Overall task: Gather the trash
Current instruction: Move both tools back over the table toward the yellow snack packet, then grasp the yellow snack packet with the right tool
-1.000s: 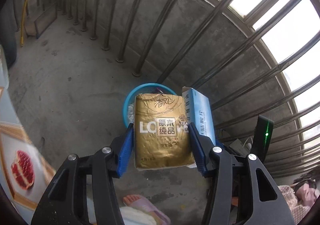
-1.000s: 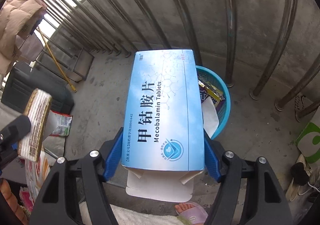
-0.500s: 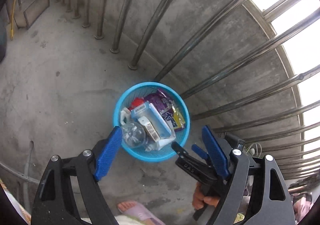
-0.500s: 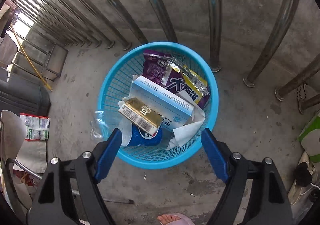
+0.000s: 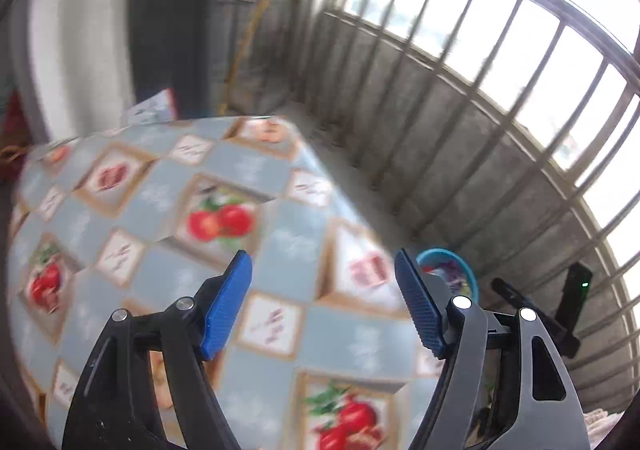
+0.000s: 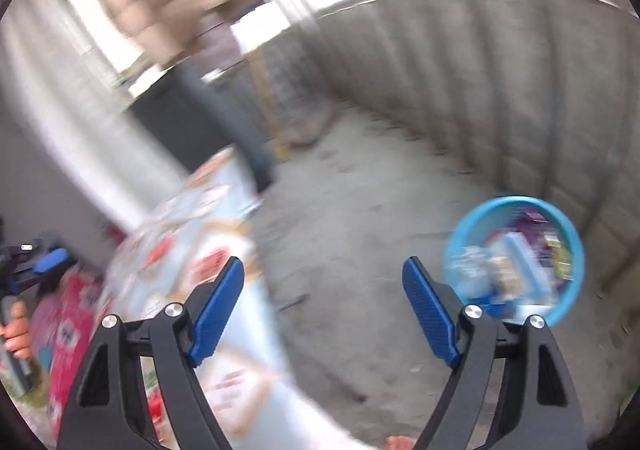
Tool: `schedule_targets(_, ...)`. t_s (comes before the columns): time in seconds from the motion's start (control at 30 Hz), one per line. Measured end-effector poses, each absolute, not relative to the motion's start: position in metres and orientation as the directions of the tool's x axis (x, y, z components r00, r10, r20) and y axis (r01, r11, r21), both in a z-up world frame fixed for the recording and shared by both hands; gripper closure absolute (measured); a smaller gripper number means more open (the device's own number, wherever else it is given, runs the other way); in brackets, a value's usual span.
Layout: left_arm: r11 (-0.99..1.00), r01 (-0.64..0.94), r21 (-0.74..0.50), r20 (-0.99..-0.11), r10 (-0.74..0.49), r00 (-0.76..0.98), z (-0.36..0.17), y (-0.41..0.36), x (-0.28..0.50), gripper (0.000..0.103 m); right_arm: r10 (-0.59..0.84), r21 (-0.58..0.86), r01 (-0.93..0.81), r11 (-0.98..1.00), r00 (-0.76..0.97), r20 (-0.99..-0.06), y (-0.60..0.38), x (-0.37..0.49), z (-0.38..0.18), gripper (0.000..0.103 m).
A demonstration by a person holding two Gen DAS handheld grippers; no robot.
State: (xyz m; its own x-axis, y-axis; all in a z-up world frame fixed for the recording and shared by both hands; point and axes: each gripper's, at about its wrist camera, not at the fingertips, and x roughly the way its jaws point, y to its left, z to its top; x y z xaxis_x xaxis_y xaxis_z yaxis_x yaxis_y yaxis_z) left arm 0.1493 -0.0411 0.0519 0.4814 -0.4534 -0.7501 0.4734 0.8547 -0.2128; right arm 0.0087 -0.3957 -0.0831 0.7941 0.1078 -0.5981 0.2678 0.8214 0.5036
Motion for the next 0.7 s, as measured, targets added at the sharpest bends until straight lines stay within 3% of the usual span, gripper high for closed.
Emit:
schedule_targets(0.13,0.935,0.271,-0.228,-0.785,-0.342,0.517,0.032,0.067,0.103,0.043,0.376,0.549,0.021,0.836,0.707,-0.599,-0.301,0.04,-0.073,0.028)
schedule_targets(0.27,0.933,0.152,-0.325,-0.804,-0.357,0.475,-0.005,0.128,0.058,0.049,0.573,0.598,-0.146,0.788,0.527,-0.627,-0.211,0.055,-0.08,0.035)
schedule_targets(0.5,0.871,0.081,-0.484,-0.791,-0.475,0.385,-0.063,0.144,0.018,0.061,0.658,0.626,-0.203,0.753,0.275,-0.701,-0.121,0.055,-0.103,0.047)
schedule_targets(0.7,0.868,0.105,-0.486,-0.792,-0.488,0.368,-0.076,0.133,0.015,0.074,0.654,0.624,-0.196,0.756,0.207,-0.728,-0.099,0.057,-0.114,0.056)
